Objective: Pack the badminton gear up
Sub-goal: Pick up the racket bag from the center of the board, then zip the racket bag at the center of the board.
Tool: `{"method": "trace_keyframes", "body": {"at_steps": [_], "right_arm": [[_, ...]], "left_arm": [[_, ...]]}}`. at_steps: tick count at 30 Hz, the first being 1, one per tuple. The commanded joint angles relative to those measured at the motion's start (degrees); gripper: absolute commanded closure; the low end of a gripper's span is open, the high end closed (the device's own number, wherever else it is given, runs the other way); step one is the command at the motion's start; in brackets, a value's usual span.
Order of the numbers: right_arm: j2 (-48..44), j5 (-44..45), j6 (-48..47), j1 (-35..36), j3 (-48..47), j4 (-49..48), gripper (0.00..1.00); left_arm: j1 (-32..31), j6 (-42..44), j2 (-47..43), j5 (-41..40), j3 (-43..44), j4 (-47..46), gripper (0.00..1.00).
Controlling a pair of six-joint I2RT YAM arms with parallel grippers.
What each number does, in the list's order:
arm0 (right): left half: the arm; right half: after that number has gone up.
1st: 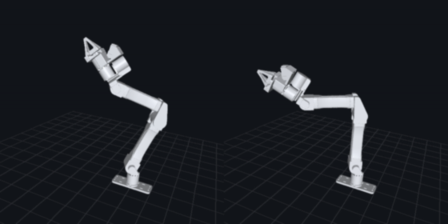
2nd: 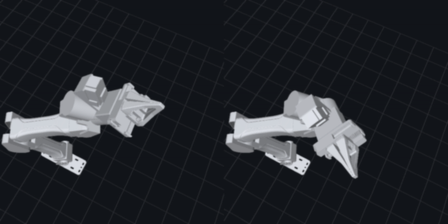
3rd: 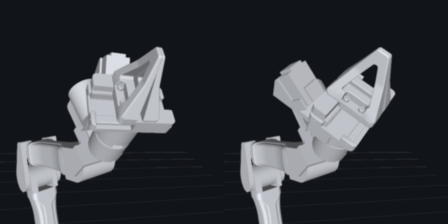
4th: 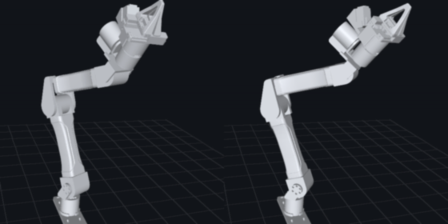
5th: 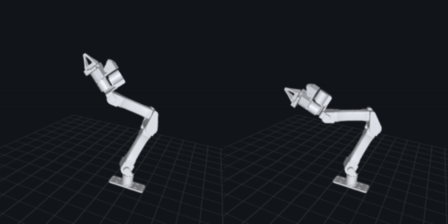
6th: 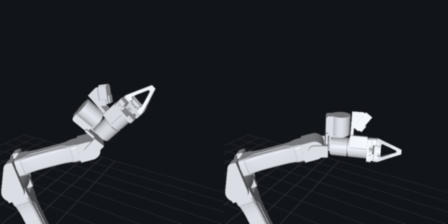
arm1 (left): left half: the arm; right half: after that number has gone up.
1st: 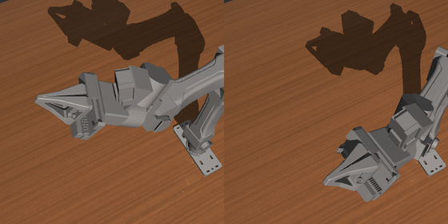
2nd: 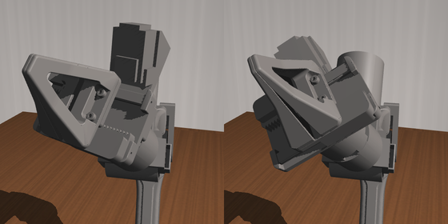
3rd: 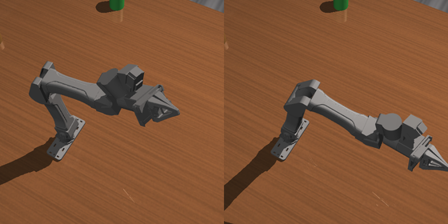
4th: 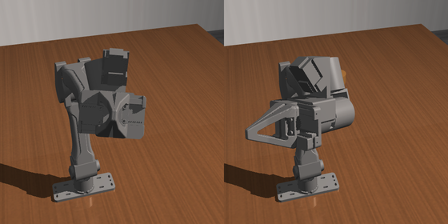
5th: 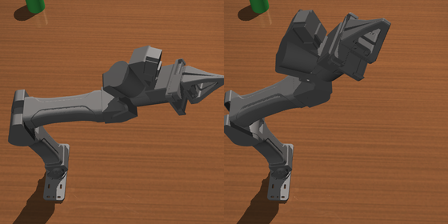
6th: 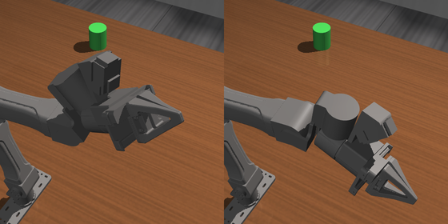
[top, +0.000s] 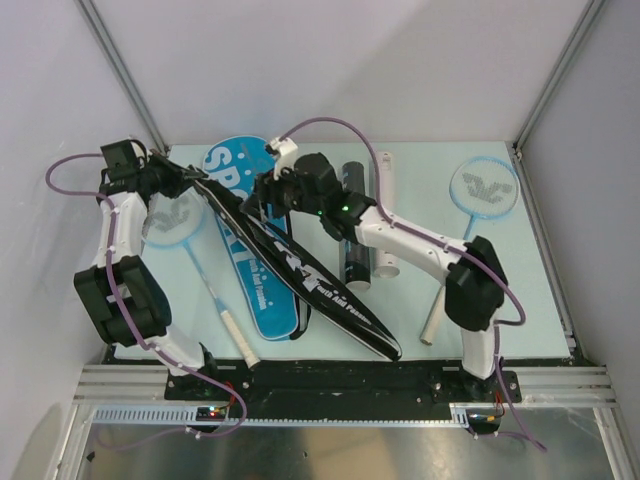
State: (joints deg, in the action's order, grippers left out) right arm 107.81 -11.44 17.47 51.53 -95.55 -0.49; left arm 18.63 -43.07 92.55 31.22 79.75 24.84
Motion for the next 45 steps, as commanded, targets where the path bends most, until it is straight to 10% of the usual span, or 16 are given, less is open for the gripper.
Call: {"method": "trace_keyframes", "body": {"at_steps": [1, 45], "right_arm": [[6.8, -4.6, 3.7, 0.4, -10.4, -1.0, 0.40], [30.6, -1.5, 2.5, 0.4, -36.6, -6.8, 0.42]], "left_arm": [[-0.4, 1.1, -0.2, 3.9, -1.9, 4.4, 1.00], [-0.4, 1.4, -1.5, 5.0, -3.1, 4.4, 1.00]]}}
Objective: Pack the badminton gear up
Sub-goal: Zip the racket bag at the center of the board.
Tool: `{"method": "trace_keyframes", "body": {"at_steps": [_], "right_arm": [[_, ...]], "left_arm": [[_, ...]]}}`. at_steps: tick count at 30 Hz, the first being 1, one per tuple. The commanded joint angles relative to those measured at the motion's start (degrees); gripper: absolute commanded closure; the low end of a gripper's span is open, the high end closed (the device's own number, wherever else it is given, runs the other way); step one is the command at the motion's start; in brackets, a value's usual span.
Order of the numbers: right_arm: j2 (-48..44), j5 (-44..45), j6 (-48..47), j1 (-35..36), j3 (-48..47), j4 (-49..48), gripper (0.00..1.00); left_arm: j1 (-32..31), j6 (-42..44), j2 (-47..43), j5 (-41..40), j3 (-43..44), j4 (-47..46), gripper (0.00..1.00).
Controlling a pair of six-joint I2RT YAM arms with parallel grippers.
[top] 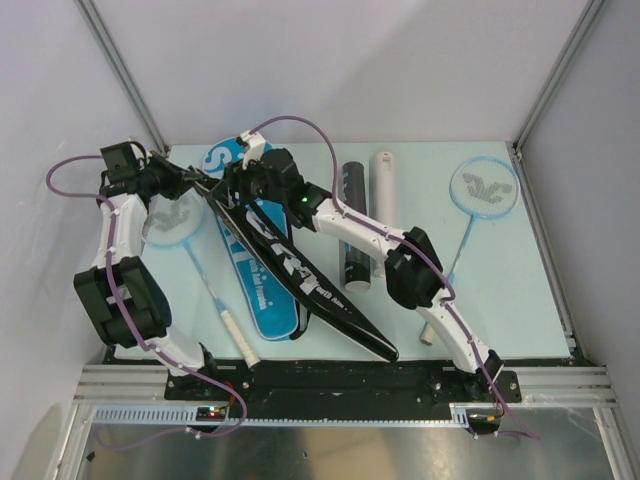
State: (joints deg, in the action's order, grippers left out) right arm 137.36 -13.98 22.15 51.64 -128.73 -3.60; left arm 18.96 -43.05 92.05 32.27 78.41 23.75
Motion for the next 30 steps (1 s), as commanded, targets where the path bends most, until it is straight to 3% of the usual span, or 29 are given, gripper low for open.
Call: {"method": "trace_keyframes", "body": {"at_steps": [1, 5, 11, 13, 20, 24, 30], "right_arm": [[1.2, 0.9, -2.4, 0.2, -3.5, -3.9, 0.45], [1.6, -1.8, -2.2, 0.3, -3.7, -6.3, 0.57], [3.0, -4.2, -1.2, 0.3, -6.0, -6.7, 0.56], [3.2, -4.4, -0.8, 0.3, -6.2, -6.9, 0.60], [2.8, -5.5, 3.9, -0.6, -5.8, -7.6, 0.96], [-0.9, -9.1, 10.0, -2.2, -1.3, -10.0, 1.00], [-5.3, -12.2, 9.0, -2.4, 4.8, -9.2, 1.00]], "left_arm": [[-0.8, 1.4, -1.0, 3.9, -1.8, 5.5, 1.00], [-0.8, 1.4, -0.9, 4.1, -1.7, 5.4, 1.00], [-0.8, 1.3, -1.0, 4.2, -1.7, 5.3, 1.00], [-0.7, 1.3, -1.0, 4.3, -1.7, 5.3, 1.00], [-0.7, 1.4, -0.6, 4.3, -1.5, 5.3, 1.00], [-0.5, 1.4, -0.3, 4.0, -1.6, 5.2, 1.00], [-0.3, 1.4, -0.1, 4.0, -1.5, 5.2, 1.00]]}}
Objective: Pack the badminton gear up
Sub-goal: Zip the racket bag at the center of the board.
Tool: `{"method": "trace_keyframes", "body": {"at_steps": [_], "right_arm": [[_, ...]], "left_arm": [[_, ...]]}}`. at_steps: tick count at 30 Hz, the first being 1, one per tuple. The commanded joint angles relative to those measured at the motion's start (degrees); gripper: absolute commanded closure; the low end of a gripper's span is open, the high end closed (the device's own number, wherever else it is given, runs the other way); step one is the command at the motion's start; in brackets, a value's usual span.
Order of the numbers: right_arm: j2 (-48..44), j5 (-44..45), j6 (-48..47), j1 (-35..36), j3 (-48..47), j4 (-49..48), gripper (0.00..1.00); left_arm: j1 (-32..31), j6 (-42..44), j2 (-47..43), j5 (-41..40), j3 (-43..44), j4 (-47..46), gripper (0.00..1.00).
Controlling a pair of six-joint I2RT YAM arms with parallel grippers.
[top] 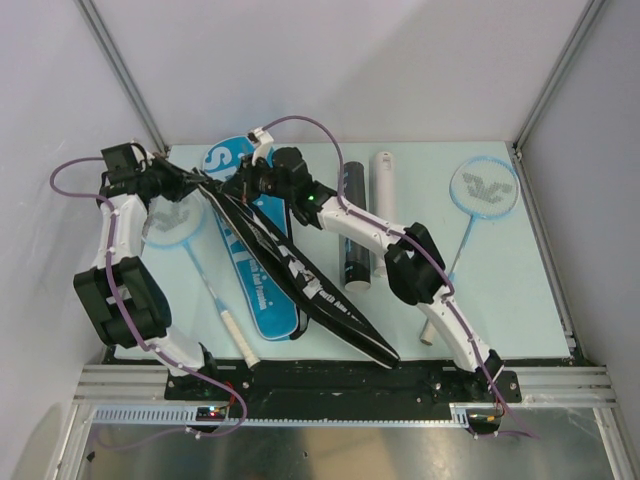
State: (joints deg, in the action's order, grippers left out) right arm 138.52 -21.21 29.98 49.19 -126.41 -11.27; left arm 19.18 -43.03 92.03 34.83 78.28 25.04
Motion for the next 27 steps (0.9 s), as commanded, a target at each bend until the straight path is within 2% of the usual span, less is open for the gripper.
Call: {"method": "trace_keyframes", "body": {"at_steps": [1, 7, 8, 10, 12, 14, 15, 19, 21, 22, 24, 27], "right_arm": [[-6.9, -4.9, 1.1, 0.1, 3.4, -1.9, 1.00], [-7.6, -5.4, 2.7, 0.0, 6.6, -4.6, 0.99], [-7.6, -5.7, 3.0, -0.1, 6.6, -5.1, 0.95], [-7.5, -5.5, 3.4, -0.1, 5.8, -5.0, 0.80], [-7.1, -4.8, 3.5, -0.1, 4.3, -3.8, 0.73], [-6.4, -4.3, 3.4, -0.2, 2.8, -2.6, 0.90], [-6.2, -4.3, 3.0, -0.1, 2.2, -2.0, 0.95], [-5.7, -2.5, 1.4, 0.9, 1.3, -0.2, 1.00], [-5.5, -1.2, 2.0, 1.3, 1.4, -0.5, 0.92], [-5.2, -0.7, 2.9, 1.3, 1.2, -0.9, 0.84], [-4.3, -0.4, 4.3, 1.3, -0.1, -1.4, 0.73], [-2.7, 1.1, 4.4, 1.6, -2.9, 0.3, 0.66]], "left_arm": [[-0.5, 1.4, -0.2, 1.3, -1.4, 4.0, 1.00], [-0.5, 1.4, -0.2, 1.2, -1.4, 4.0, 1.00], [-0.5, 1.4, -0.2, 1.1, -1.4, 3.9, 1.00], [-0.4, 1.4, -0.2, 1.2, -1.4, 4.0, 1.00], [-0.5, 1.4, -0.2, 1.2, -1.5, 4.0, 1.00], [-0.4, 1.4, -0.2, 1.3, -1.5, 3.9, 1.00], [-0.4, 1.4, -0.2, 1.4, -1.5, 4.0, 1.00], [-0.4, 1.2, -0.2, 1.6, -1.5, 4.0, 1.00], [-0.4, 1.2, -0.1, 1.7, -1.5, 4.0, 1.00], [-0.4, 1.2, -0.1, 1.7, -1.5, 4.0, 1.00], [-0.5, 1.2, -0.1, 1.7, -1.6, 4.0, 1.00], [-0.4, 1.2, -0.2, 1.7, -1.7, 4.0, 1.00]]}}
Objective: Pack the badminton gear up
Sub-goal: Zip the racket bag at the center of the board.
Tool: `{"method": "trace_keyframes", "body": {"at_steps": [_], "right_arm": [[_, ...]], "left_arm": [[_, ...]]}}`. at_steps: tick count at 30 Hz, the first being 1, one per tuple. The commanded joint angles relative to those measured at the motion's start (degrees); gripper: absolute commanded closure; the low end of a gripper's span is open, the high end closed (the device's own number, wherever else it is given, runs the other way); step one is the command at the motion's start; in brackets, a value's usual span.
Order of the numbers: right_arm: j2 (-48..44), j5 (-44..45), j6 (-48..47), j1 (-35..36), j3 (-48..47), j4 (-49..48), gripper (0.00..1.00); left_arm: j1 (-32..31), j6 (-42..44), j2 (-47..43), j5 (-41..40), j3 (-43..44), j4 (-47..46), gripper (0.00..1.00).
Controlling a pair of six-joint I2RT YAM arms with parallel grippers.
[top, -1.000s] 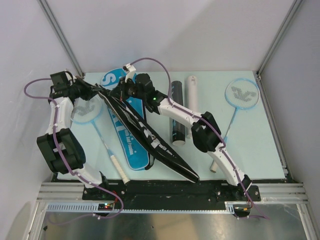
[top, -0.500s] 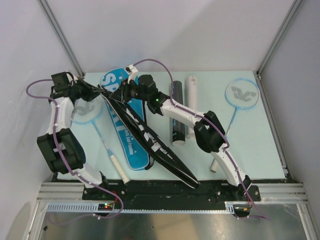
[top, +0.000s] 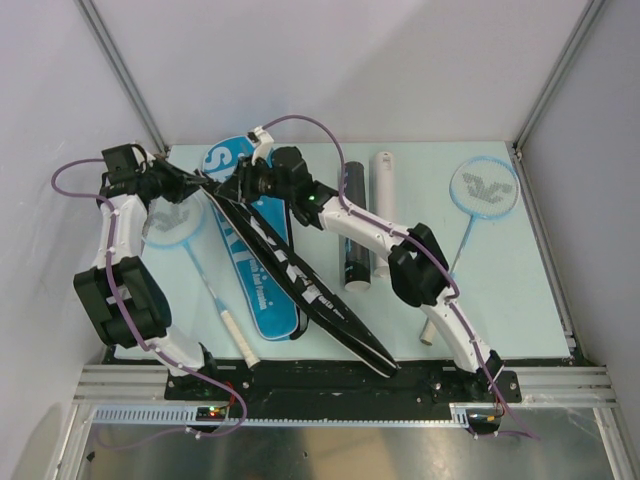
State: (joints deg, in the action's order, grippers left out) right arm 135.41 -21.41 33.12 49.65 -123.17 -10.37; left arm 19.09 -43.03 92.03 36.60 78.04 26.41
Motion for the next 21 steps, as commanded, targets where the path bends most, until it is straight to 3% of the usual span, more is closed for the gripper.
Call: {"method": "trace_keyframes", "body": {"at_steps": [1, 7, 21], "right_arm": [[0.7, 2.2, 0.7, 1.3, -6.8, -0.2, 0.64], [2.7, 5.2, -0.6, 2.2, -9.8, -0.3, 0.55], [-1.1, 3.5, -2.1, 0.7, -6.2, 0.4, 0.54]], "left_arm": [[-0.3, 1.1, -0.2, -0.1, -1.4, 2.6, 1.00], [-0.4, 1.1, -0.2, -0.1, -1.5, 2.5, 1.00], [-0.4, 1.0, 0.1, 0.3, -1.5, 2.4, 1.00]]}}
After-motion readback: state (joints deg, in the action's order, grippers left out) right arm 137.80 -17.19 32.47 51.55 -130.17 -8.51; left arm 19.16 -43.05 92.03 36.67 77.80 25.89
